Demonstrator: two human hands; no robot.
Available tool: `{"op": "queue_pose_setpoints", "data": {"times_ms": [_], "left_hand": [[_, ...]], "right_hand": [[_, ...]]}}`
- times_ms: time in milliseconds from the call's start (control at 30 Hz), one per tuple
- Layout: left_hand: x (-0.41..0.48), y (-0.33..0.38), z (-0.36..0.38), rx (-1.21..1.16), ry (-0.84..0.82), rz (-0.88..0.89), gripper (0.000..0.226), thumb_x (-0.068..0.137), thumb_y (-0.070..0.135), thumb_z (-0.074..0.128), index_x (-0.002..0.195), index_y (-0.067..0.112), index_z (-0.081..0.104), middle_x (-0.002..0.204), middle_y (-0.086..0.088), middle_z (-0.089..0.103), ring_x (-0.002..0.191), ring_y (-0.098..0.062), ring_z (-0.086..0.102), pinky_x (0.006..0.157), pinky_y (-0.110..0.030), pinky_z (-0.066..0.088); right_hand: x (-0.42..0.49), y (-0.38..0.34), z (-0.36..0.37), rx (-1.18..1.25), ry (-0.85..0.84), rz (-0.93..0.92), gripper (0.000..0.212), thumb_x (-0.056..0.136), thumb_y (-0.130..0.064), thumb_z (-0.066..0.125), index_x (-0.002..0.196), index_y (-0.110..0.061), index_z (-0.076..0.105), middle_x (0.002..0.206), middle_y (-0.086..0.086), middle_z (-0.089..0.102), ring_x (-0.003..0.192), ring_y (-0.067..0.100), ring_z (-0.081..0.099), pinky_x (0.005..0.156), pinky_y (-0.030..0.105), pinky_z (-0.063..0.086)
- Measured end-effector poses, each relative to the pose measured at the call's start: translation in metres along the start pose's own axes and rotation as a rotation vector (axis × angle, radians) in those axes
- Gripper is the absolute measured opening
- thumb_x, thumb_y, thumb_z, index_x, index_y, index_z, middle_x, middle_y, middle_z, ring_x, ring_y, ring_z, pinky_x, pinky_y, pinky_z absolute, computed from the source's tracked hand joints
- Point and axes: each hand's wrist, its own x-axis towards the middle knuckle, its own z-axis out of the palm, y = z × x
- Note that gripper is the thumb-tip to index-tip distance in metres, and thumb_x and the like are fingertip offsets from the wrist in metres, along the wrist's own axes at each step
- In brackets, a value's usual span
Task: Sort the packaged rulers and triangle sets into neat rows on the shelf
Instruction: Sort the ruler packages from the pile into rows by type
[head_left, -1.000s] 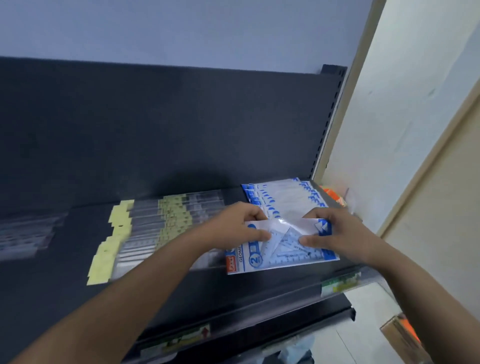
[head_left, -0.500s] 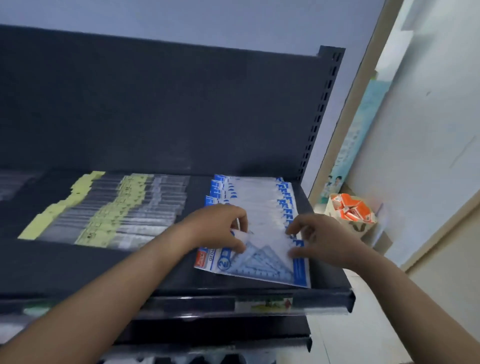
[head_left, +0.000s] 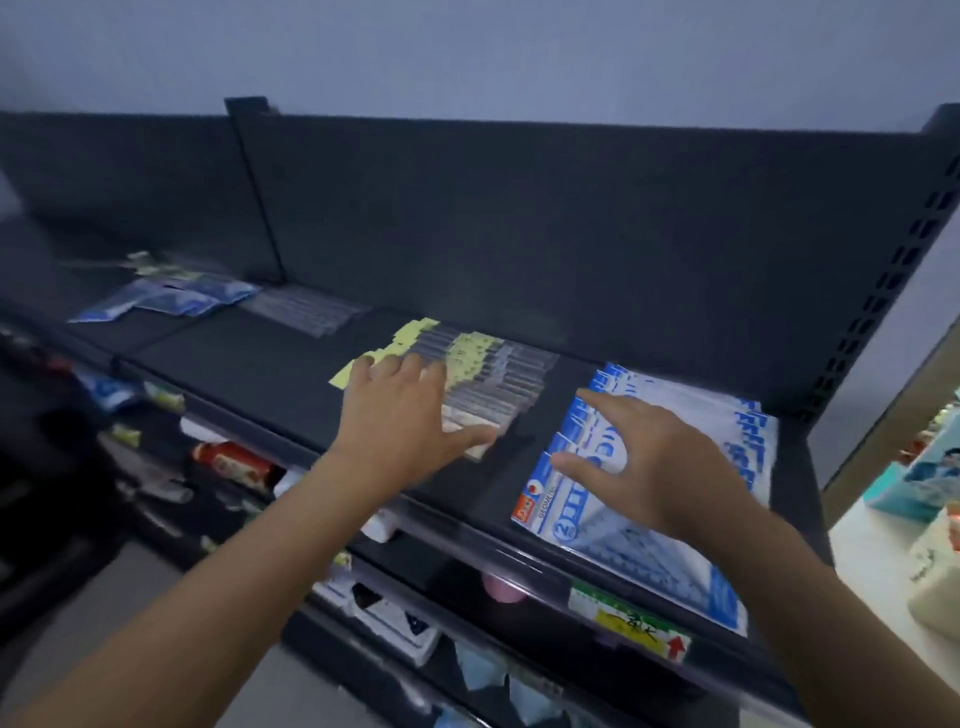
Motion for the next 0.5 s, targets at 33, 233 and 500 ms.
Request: {"op": "queue_pose_setpoints", "data": {"times_ms": [33, 233, 500], "left_hand": [[-0.004, -0.015, -0.001, -0.001, -0.005, -0.067, 0.110, 0.062, 0.092, 0.006, 0.137, 0.020, 0.043, 0.138, -0.002, 0.051, 0.127, -0.025, 0.046, 0.104, -0.042, 0.031], [-0.025, -0.127, 0.007, 0.003, -0.085, -0.266, 0.117, 0.064, 0.092, 0.003, 0.146, 0.015, 0.032, 0.146, -0.009, 0.043, 0.133, -0.030, 0.040, 0.104, -0.045, 0.032], [-0.040, -0.280, 0.041, -0.003, -0.060, -0.410, 0.112, 0.061, 0.093, 0.003, 0.132, 0.016, 0.043, 0.137, -0.006, 0.050, 0.130, -0.028, 0.041, 0.102, -0.043, 0.033]], "right_hand": [[0.007, -0.014, 0.006, 0.006, -0.027, -0.010, 0.079, 0.079, -0.071, 0.047, 0.146, -0.034, 0.028, 0.149, -0.010, 0.037, 0.134, 0.013, 0.036, 0.106, 0.028, 0.030], [0.063, -0.115, 0.043, 0.048, -0.094, -0.136, 0.083, 0.079, -0.075, 0.035, 0.148, -0.031, 0.021, 0.155, -0.003, 0.024, 0.140, 0.020, 0.027, 0.111, 0.041, 0.032], [0.133, -0.259, 0.098, 0.192, -0.072, -0.261, 0.068, 0.087, -0.066, 0.036, 0.147, -0.035, 0.024, 0.155, -0.010, 0.024, 0.138, 0.015, 0.032, 0.109, 0.042, 0.035]]}}
